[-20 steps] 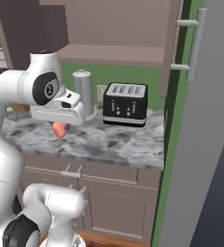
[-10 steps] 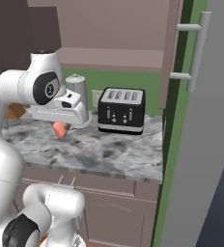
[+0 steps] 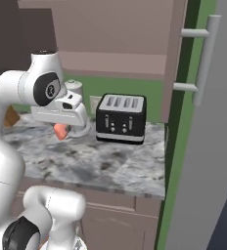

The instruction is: Pick up the bar soap and dish brush from the sink, and place them back in the cabinet, and close the cabinet doors.

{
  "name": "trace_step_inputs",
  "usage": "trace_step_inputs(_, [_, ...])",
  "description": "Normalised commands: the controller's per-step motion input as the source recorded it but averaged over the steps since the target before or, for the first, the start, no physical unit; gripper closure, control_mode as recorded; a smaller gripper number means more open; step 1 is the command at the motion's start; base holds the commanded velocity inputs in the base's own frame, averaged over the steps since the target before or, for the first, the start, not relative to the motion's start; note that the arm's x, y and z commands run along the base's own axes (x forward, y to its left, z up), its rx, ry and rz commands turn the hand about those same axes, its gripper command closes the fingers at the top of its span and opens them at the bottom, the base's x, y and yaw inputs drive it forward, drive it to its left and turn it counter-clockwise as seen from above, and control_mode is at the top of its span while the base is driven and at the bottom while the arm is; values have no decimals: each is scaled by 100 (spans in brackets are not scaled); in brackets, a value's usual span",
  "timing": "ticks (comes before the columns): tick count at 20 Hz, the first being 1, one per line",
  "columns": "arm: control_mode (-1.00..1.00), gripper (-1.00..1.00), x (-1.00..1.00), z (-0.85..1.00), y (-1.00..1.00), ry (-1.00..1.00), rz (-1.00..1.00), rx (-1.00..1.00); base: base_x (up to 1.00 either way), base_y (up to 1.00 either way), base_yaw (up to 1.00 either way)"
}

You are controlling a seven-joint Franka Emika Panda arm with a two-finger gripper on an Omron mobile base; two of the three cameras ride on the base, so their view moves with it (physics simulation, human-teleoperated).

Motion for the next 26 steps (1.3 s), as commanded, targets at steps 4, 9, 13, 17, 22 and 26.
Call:
trace_step_inputs(4, [100,100,0,0,0,0,0,0,33,0,0])
trace_step_inputs(9, [100,100,0,0,0,0,0,0,31,0,-2])
trace_step_inputs(13, [100,100,0,0,0,0,0,0,32,0,-6])
trace_step_inputs(17, [100,100,0,0,0,0,0,0,36,0,-2])
trace_step_inputs(22, [100,100,0,0,0,0,0,0,33,0,0])
trace_step_inputs(26, [-100,100,5,0,-1,-3,0,0,21,-1,0])
